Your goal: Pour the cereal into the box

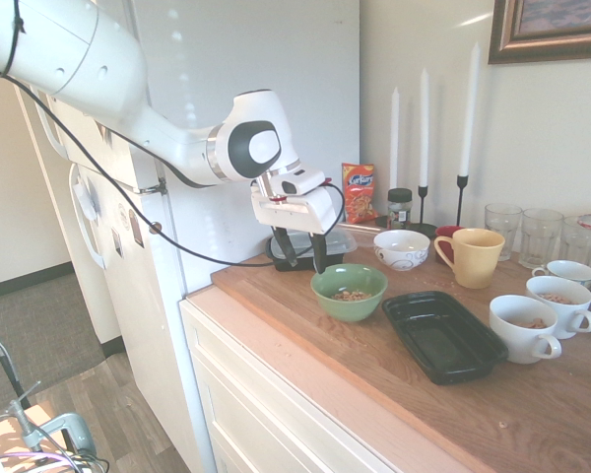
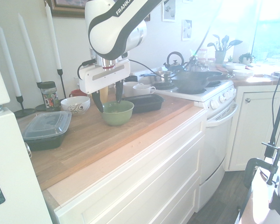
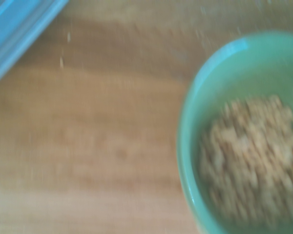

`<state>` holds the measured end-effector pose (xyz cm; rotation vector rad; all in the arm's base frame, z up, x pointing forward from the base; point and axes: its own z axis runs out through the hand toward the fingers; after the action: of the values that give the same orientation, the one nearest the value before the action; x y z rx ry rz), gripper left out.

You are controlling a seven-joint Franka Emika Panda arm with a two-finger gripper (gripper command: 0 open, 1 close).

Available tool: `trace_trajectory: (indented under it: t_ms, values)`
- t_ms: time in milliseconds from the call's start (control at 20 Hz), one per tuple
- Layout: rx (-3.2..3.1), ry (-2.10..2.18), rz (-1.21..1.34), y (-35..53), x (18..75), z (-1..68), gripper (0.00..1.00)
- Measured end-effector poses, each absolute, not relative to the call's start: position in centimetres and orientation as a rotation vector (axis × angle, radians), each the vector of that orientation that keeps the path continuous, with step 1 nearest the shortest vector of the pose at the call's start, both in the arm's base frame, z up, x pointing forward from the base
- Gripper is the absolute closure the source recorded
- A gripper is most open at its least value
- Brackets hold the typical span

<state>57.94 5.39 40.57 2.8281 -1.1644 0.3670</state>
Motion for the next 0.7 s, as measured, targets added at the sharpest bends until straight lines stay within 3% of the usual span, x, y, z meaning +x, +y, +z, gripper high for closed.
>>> trace_trajectory:
  t_ms: [350, 700]
  values:
    - [2.812, -1.248, 0.349, 4.4, 64.6, 38.2, 0.00]
    - [2.802, -1.337, 0.196, 3.3, 67.2, 34.2, 0.00]
